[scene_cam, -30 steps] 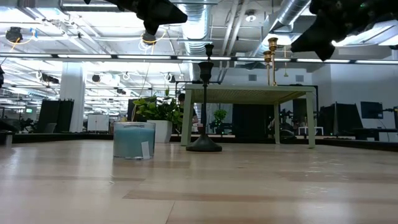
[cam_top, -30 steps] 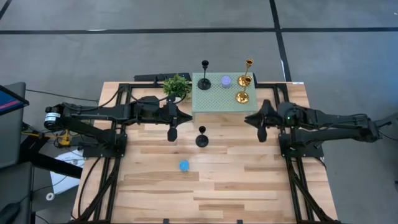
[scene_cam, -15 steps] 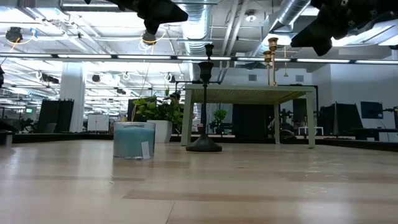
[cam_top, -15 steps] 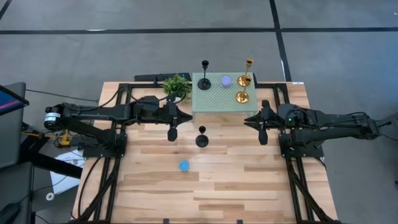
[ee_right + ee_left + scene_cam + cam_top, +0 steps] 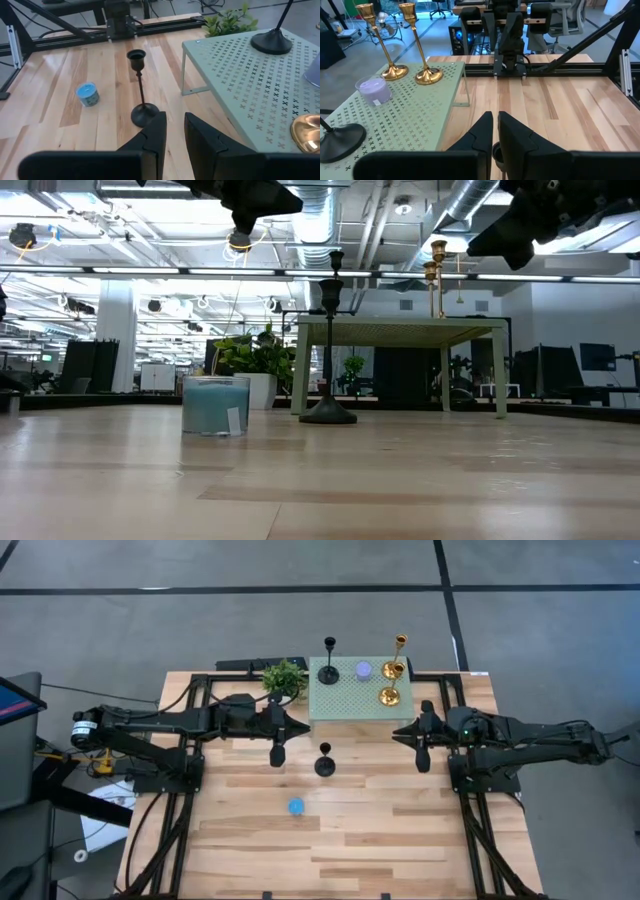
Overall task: Pick & Place candle stick holders
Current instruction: Align the black candle holder with the other black candle holder on the shelf
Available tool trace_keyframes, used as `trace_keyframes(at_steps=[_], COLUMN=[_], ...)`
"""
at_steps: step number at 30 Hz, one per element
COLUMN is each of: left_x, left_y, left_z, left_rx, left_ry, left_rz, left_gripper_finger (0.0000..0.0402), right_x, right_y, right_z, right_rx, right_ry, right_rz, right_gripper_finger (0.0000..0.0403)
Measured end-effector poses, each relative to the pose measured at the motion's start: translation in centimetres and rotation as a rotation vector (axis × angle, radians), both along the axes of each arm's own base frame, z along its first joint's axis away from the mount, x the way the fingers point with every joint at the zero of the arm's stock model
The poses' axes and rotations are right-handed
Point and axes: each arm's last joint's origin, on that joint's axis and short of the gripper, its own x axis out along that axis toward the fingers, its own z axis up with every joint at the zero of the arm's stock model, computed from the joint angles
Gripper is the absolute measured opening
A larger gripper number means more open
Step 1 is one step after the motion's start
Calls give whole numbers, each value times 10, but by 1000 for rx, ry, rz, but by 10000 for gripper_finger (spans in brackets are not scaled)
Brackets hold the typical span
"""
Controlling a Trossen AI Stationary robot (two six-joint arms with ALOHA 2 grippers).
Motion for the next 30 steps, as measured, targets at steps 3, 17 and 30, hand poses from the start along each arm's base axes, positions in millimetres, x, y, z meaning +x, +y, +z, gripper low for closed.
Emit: trace_keyframes(at_steps=[3,17,30], left_x=[0,0,1], left_y=[0,0,0], left_z=[0,6,8], left_rx=[0,3,17], left_ry=[0,-58,-81], left_rz=[0,0,0], left_gripper_finger=[30,30,30], right_x=[0,0,1], right_y=[0,0,0], right_z=[0,1,2], right_rx=[0,-3,-3], right_ry=[0,-6,-18], right_rz=[0,1,3], right_gripper_finger=[61,61,61])
